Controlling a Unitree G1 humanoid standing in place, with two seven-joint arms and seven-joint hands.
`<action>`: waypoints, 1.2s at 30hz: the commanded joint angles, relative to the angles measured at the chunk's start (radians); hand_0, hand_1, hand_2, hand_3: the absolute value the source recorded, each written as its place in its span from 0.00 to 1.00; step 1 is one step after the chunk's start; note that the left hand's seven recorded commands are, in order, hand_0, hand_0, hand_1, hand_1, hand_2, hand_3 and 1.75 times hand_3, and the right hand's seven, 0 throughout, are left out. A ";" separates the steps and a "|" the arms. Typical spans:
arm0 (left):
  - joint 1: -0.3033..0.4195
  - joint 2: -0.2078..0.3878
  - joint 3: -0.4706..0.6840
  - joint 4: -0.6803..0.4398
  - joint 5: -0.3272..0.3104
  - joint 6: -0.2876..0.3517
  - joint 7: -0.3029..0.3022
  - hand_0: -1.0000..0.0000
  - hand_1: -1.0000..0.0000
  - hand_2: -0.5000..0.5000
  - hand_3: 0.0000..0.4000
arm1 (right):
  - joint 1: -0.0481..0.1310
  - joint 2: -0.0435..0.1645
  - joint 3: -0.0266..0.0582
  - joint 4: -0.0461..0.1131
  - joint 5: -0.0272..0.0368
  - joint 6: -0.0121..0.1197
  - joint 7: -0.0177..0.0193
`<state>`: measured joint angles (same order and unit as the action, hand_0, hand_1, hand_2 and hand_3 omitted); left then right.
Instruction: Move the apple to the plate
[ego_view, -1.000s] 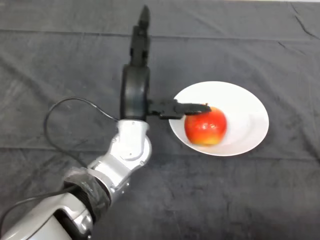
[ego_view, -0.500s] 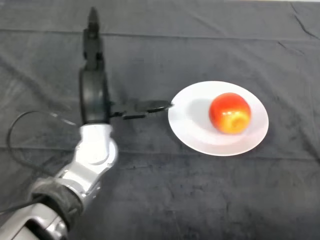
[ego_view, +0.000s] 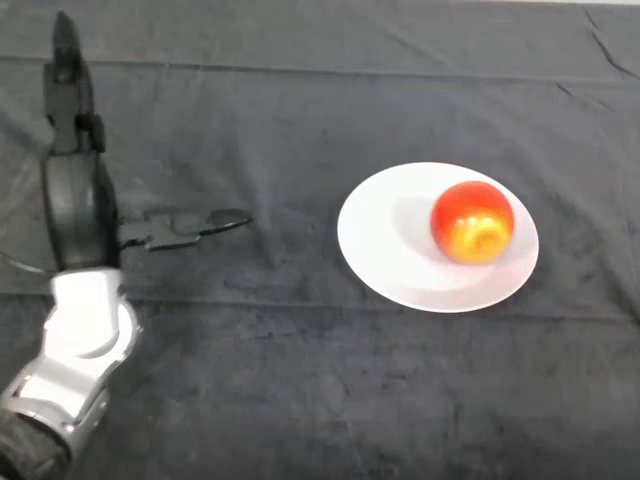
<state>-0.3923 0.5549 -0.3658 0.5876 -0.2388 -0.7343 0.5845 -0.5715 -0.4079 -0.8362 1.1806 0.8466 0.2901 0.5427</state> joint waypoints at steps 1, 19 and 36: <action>0.045 0.073 0.041 -0.066 0.015 0.002 -0.008 1.00 1.00 0.50 0.00 | -0.025 -0.018 -0.0149 0.017 -0.0013 0.003 -0.0026; 0.196 0.150 0.288 0.083 0.017 -0.079 -0.053 1.00 1.00 0.50 0.00 | -0.024 -0.016 -0.0145 0.013 -0.0016 0.004 -0.0047; 0.146 0.118 0.434 0.361 0.091 -0.169 -0.021 1.00 1.00 0.50 0.00 | -0.025 -0.018 -0.0153 0.016 -0.0010 0.004 -0.0040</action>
<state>-0.2176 0.6428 0.0232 0.9250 -0.1626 -0.8796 0.5502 -0.5714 -0.4078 -0.8356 1.1806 0.8465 0.2901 0.5417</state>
